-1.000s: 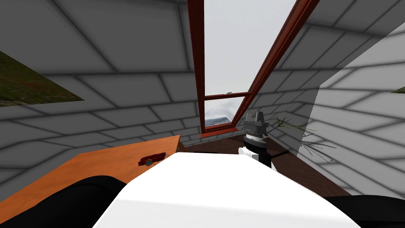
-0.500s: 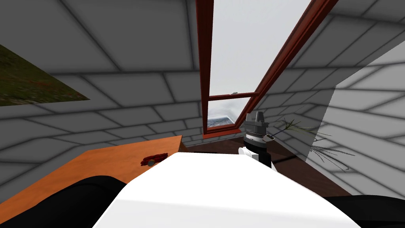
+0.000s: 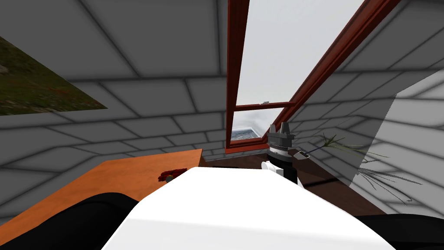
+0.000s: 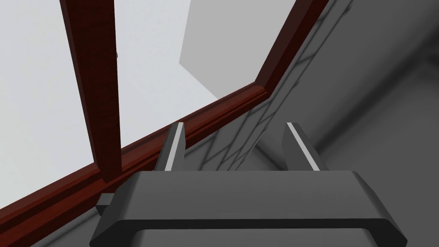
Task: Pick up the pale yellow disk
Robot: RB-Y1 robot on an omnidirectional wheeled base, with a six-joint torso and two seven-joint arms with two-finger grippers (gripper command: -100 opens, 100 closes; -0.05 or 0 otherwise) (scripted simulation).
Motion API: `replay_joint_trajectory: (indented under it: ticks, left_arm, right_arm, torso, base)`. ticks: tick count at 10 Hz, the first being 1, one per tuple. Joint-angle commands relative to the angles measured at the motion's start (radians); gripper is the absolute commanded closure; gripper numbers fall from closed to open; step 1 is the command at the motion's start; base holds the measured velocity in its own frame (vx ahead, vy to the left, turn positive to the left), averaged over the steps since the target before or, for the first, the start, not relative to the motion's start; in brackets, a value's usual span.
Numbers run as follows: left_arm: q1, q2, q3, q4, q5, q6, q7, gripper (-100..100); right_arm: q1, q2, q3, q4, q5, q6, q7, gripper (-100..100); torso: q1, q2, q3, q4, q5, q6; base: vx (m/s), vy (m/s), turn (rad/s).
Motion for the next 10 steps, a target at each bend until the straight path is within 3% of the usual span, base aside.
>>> replay_joint_trajectory:
  ticks: [1,4,7,8,9,10]
  left_arm:
    - [0.001,-0.008,0.001,0.005,0.009,0.001,-0.036,-100]
    - [0.003,-0.049,0.008,0.029,0.047,0.005,-0.124,-100]
    - [0.004,-0.070,0.011,0.041,0.065,0.007,-0.184,-100]
    - [0.004,-0.070,0.011,0.041,0.065,0.007,-0.187,-100]
    - [0.006,-0.091,0.015,0.052,0.084,0.009,-0.225,-100]
    - [0.006,-0.091,0.015,0.036,0.084,0.009,-0.235,-100]
  right_arm:
    - [0.000,0.000,0.000,0.000,0.000,0.000,0.000,0]
    - [0.000,0.000,0.000,0.000,0.000,0.000,0.000,0]
    - [0.000,0.000,0.000,0.000,0.000,0.000,0.000,0]
    - [0.000,0.000,0.000,0.000,0.000,0.000,0.000,0]
    - [0.000,0.000,0.000,0.000,0.000,0.000,0.000,0]
    - [0.000,0.000,0.000,0.000,0.000,0.000,0.000,0]
  torso:
    - [0.000,0.000,0.000,0.000,0.000,0.000]
    - [0.000,0.000,0.000,0.000,0.000,0.001]
    - [0.000,0.000,0.000,0.000,0.000,0.000]
    - [0.000,0.000,0.000,0.000,0.000,0.001]
    - [-0.002,0.002,0.001,0.000,0.000,0.001]
    - [-0.001,0.002,0.001,0.000,0.000,0.000]
  base:
    - [0.055,0.054,0.046]
    - [0.056,0.068,0.078]
    - [0.052,0.060,0.068]
    - [0.022,0.032,-0.020]
    - [0.034,0.053,0.088]
    - [0.039,0.048,0.072]
